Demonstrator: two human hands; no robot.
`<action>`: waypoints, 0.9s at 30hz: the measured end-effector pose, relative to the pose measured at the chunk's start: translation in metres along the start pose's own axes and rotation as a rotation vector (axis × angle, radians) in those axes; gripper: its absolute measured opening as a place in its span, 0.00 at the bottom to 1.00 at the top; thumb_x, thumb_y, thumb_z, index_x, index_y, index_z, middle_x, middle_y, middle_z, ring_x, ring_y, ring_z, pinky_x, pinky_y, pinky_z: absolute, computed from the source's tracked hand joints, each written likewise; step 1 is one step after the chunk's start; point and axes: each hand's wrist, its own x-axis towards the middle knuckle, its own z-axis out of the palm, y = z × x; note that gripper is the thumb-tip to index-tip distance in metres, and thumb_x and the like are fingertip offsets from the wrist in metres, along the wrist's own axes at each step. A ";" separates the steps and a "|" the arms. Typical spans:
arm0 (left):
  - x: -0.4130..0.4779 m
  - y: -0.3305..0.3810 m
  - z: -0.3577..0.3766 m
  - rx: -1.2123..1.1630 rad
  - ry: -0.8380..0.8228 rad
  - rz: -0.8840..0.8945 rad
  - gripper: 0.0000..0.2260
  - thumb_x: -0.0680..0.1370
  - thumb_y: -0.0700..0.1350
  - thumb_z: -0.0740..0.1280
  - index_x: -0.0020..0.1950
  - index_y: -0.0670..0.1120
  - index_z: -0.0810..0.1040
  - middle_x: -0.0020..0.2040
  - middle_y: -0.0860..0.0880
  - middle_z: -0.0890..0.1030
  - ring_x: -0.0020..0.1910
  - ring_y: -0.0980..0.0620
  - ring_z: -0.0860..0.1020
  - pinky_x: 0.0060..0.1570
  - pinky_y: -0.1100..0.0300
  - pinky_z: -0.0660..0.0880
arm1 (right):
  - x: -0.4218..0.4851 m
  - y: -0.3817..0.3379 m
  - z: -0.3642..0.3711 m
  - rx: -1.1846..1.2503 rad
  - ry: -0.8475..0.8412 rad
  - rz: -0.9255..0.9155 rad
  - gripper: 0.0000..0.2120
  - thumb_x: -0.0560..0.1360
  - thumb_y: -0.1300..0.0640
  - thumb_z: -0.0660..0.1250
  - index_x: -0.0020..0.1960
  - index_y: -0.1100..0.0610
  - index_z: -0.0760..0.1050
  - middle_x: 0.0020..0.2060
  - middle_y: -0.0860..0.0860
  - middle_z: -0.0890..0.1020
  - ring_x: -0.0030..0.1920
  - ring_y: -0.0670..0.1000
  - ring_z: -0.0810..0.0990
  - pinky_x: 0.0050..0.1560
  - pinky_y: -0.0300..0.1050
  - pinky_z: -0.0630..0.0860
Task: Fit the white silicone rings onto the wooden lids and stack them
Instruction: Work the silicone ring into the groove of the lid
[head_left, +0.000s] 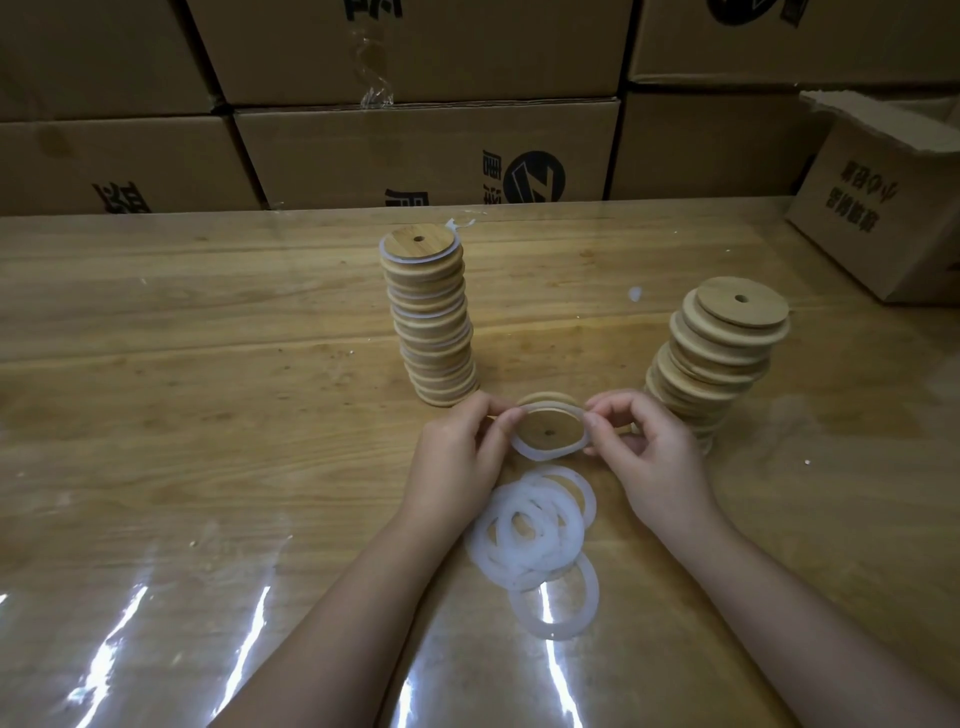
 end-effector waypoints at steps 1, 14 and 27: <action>0.000 0.000 0.000 -0.010 -0.004 -0.014 0.05 0.77 0.45 0.67 0.47 0.45 0.80 0.39 0.52 0.83 0.38 0.55 0.80 0.41 0.49 0.78 | 0.000 0.000 0.000 -0.005 -0.006 -0.002 0.09 0.73 0.64 0.68 0.41 0.50 0.75 0.43 0.47 0.80 0.37 0.47 0.81 0.40 0.44 0.80; 0.004 0.003 -0.005 -0.167 -0.091 -0.201 0.06 0.77 0.46 0.67 0.42 0.46 0.78 0.36 0.46 0.81 0.34 0.51 0.77 0.41 0.48 0.76 | -0.001 0.001 0.001 -0.176 -0.023 -0.170 0.09 0.71 0.68 0.68 0.42 0.55 0.74 0.42 0.47 0.78 0.43 0.45 0.77 0.39 0.33 0.75; 0.001 0.009 -0.002 -0.044 -0.097 0.176 0.09 0.75 0.45 0.68 0.55 0.49 0.80 0.49 0.56 0.80 0.51 0.59 0.77 0.53 0.65 0.71 | 0.000 0.001 0.001 -0.116 -0.095 -0.130 0.11 0.72 0.67 0.68 0.45 0.51 0.74 0.45 0.47 0.79 0.42 0.45 0.79 0.40 0.34 0.76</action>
